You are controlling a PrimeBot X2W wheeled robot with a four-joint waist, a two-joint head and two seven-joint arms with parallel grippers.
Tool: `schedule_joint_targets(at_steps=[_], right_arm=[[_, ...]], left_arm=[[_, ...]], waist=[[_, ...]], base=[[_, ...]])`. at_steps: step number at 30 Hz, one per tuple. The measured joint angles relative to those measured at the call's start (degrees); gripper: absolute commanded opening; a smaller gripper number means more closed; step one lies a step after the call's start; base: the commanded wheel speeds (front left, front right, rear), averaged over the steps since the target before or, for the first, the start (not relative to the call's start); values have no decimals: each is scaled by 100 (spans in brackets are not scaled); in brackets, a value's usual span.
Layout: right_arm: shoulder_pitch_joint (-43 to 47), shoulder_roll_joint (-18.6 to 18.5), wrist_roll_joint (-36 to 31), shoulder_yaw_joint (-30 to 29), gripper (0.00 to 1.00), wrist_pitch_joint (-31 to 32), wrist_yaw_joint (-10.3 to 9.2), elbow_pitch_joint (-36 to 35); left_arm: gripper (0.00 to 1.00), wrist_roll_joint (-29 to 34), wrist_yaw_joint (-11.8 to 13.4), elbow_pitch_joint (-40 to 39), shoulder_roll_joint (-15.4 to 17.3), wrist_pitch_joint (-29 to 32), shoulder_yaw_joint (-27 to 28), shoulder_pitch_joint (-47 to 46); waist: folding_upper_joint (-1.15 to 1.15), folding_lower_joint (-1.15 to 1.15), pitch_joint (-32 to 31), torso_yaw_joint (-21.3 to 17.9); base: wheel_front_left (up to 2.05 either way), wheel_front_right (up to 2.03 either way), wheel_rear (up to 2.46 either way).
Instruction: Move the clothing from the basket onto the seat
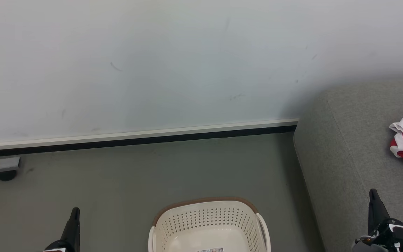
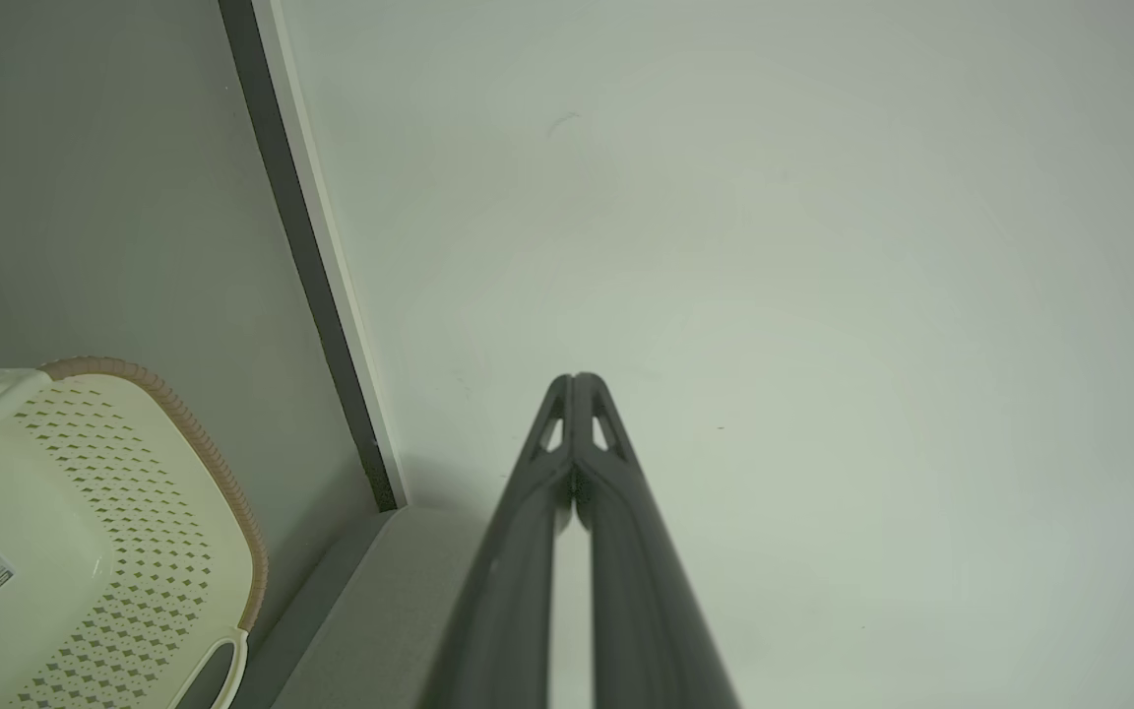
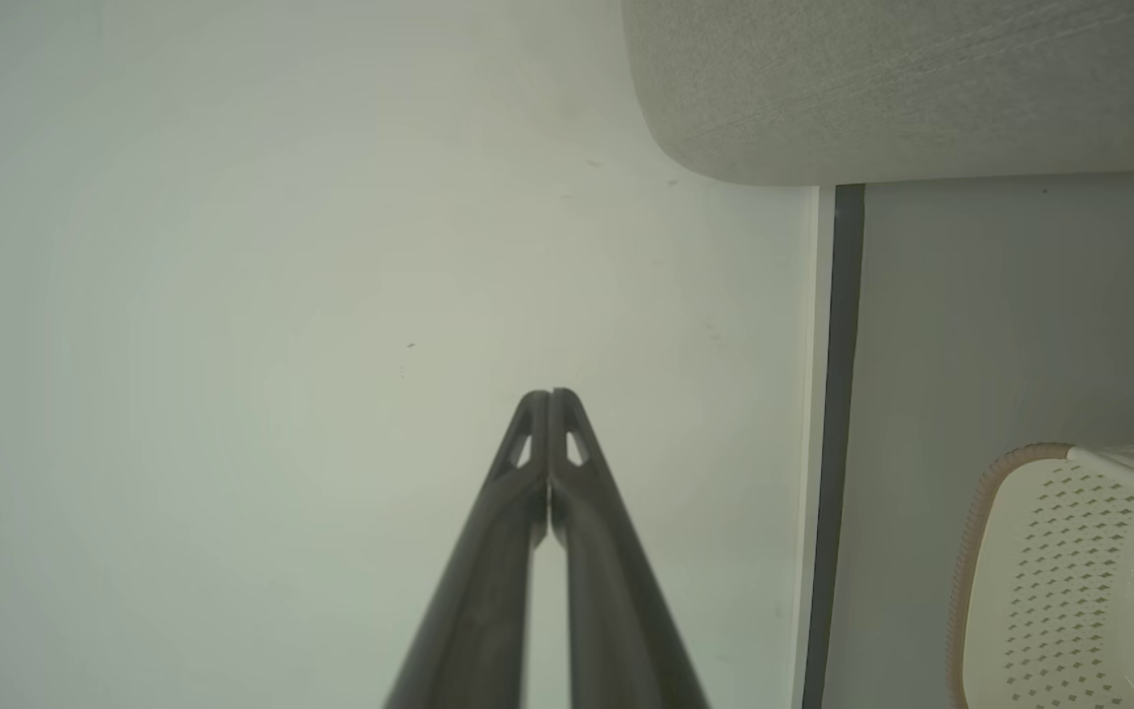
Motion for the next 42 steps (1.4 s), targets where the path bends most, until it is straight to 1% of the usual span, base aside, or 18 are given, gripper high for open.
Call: schedule_joint_targets(at_steps=[42], right_arm=[[-1, -125, 141, 156, 0, -140, 0, -55]], left_arm=[[0, 0, 0, 0, 0, 0, 0, 0]], waist=[[0, 0, 1, 0]], base=[[0, 0, 0]])
